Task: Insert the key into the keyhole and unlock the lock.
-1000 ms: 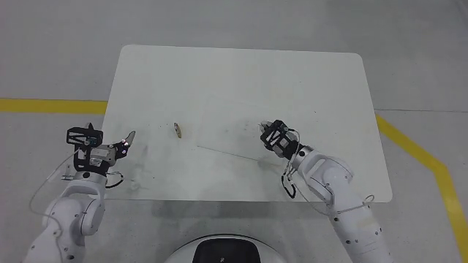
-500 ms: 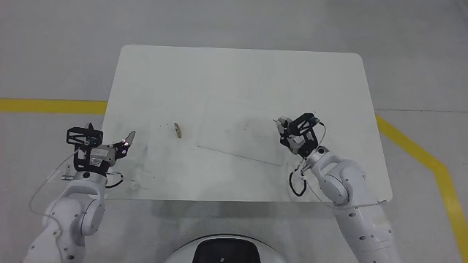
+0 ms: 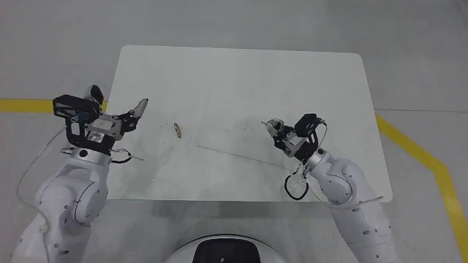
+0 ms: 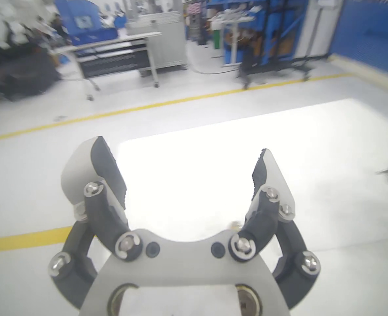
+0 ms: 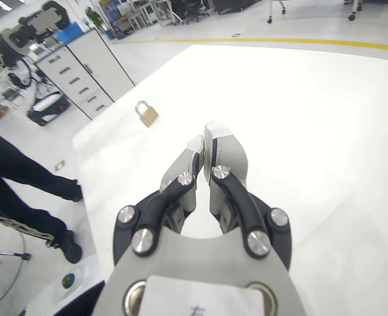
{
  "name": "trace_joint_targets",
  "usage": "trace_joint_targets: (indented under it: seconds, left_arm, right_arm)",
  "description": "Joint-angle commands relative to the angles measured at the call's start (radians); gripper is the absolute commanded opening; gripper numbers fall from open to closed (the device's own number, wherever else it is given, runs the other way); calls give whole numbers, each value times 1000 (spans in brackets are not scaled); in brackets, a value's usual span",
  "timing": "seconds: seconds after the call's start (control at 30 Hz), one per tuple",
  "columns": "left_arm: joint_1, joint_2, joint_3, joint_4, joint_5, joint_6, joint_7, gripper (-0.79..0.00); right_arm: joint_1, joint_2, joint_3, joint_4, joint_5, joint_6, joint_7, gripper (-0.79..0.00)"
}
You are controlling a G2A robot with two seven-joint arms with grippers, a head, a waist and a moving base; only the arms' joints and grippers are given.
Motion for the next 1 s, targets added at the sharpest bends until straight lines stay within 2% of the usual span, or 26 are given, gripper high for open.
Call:
trace_joint_targets:
  seconds: [0.0,0.1,0.37,0.43,0.47,0.5,0.57,0.7,0.77,0.83,0.97]
  left_arm:
    - [-40,-2,41,-8,-229,-32,-81,0]
    - [-92,-3,86,-32,-265,-9,-226,0]
    - [-92,-3,85,-33,-259,-12,-223,0]
    - [-76,0,80,-34,-202,-40,-189,0]
    - [-65,-2,80,-32,-230,-38,-156,0]
    - [-56,-6,80,-30,-289,-36,-121,0]
    - [-49,-13,81,-14,-435,-40,-69,-55]
    - [-68,-25,107,57,-795,-138,-76,0]
    - [-86,-30,144,111,-1039,-212,-149,0]
    - [-125,-32,171,183,-1224,-233,-256,0]
    - [-206,-37,239,317,-1361,-244,-417,0]
  right_arm:
    - [11,1,3,17,81,-55,5,-785]
    - [15,6,20,32,147,-118,13,-785]
    - [12,8,26,34,153,-128,12,-785]
    - [12,8,26,34,153,-128,12,-785]
    - [12,8,26,34,153,-128,12,-785]
    - [8,7,21,29,168,-125,7,-785]
    - [3,7,9,26,215,-152,14,-785]
    - [9,10,-12,43,338,-224,56,-785]
    - [21,12,-38,67,435,-263,109,-785]
    - [43,16,-67,94,541,-287,183,-785]
    - [81,29,-108,118,731,-290,343,-785]
